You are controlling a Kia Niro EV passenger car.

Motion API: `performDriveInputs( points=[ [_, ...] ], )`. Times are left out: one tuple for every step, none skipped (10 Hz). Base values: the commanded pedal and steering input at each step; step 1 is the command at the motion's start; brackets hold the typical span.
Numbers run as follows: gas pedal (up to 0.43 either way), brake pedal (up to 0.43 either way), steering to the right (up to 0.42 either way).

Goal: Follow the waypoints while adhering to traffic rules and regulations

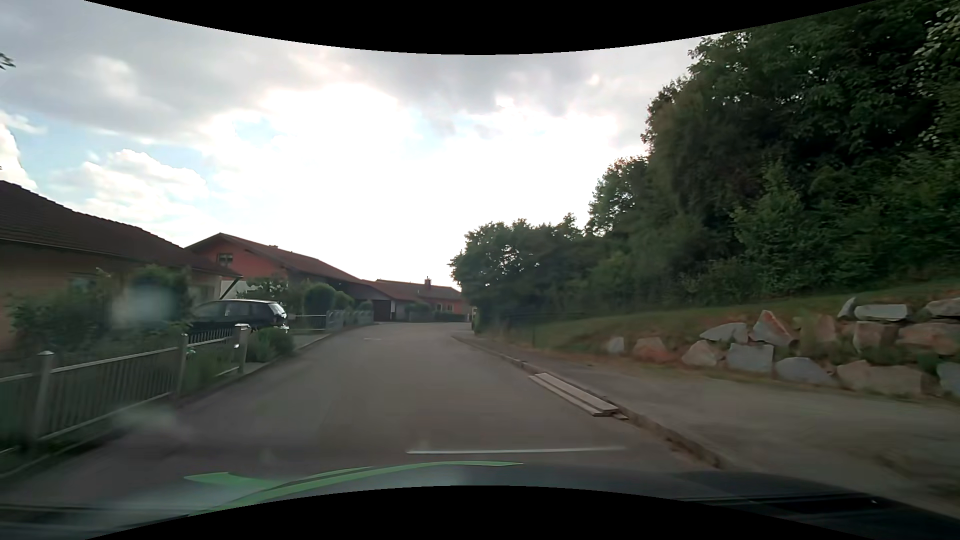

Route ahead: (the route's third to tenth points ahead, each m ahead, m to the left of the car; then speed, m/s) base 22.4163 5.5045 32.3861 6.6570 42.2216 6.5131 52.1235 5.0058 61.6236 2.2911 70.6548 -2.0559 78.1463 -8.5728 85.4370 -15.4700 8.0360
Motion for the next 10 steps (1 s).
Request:
performDriveInputs(
  points=[
    [0.098, 0.000, -0.078],
    [0.098, 0.000, -0.077],
    [0.098, 0.000, -0.073],
    [0.087, 0.000, -0.067],
    [0.087, 0.000, -0.062],
    [0.087, 0.000, -0.058],
    [0.087, 0.000, -0.054],
    [0.079, 0.000, -0.052],
    [0.079, 0.000, -0.048],
    [0.079, 0.000, -0.043]
  ],
)
